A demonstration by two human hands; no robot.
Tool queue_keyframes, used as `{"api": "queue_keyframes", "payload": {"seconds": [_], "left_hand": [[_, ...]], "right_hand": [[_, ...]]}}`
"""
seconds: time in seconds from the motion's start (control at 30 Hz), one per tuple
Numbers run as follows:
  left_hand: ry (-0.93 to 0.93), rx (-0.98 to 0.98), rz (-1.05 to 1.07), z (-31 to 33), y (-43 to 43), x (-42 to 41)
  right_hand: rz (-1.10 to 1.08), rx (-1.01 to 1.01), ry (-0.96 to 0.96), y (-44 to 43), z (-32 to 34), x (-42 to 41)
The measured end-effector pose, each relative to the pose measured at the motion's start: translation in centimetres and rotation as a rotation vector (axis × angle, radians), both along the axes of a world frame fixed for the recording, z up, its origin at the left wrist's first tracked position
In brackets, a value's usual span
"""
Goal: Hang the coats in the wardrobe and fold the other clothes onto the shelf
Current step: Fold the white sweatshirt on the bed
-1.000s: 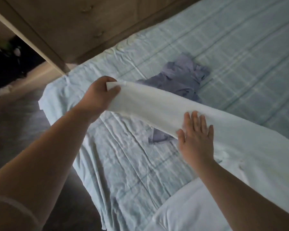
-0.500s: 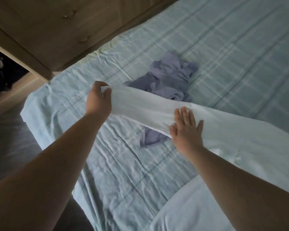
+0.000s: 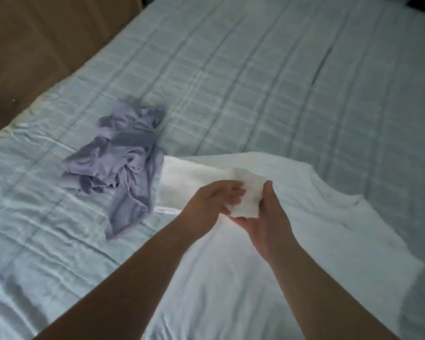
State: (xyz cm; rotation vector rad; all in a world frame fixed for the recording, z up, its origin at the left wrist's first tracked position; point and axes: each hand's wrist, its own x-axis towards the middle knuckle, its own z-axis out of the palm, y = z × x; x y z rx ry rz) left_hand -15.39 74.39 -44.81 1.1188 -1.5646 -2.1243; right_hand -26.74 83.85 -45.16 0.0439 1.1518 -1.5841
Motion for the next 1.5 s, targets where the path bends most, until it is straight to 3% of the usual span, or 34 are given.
{"api": "queue_keyframes", "payload": {"seconds": [0.17,0.33,0.43,0.53,0.77,1.03,1.13,1.23,1.5], "left_hand": [[-0.135,-0.337,-0.272,-3.2,7.3,-5.7],[-0.263,-0.999,-0.338,-7.0,10.3,-6.8],[-0.549,-1.272,-0.592,-8.7,11.2,-7.9],[-0.774,-1.283,-0.728,-10.1,12.6,-9.3],[-0.927,-1.27,-0.843,-11.6,14.9,-12.0],[-0.85,-1.21,-0.906,-11.6,14.1,-11.3],[-0.73,-1.226,-0.901,-11.3,13.4,-9.3],[-0.639,-1.264,-0.91,-11.3,12.9,-5.4],[-0.664,-1.23,-0.922,-11.6,13.5,6.9]], "right_hand": [[-0.048,0.424,0.424,9.1,-2.3,-7.1],[-0.272,0.547,0.37,18.1,-3.2,-12.2],[-0.342,0.647,0.372,22.7,-4.0,-15.2],[-0.338,0.748,0.376,26.5,-5.5,-17.1],[-0.13,1.1,0.787,31.2,-8.1,-19.2],[-0.287,1.121,0.866,31.1,-9.1,-16.5],[-0.268,1.202,0.962,32.0,-9.1,-13.6],[-0.278,1.14,1.042,33.5,-9.4,-8.6],[0.163,1.218,1.062,37.8,-10.6,5.5]]}}
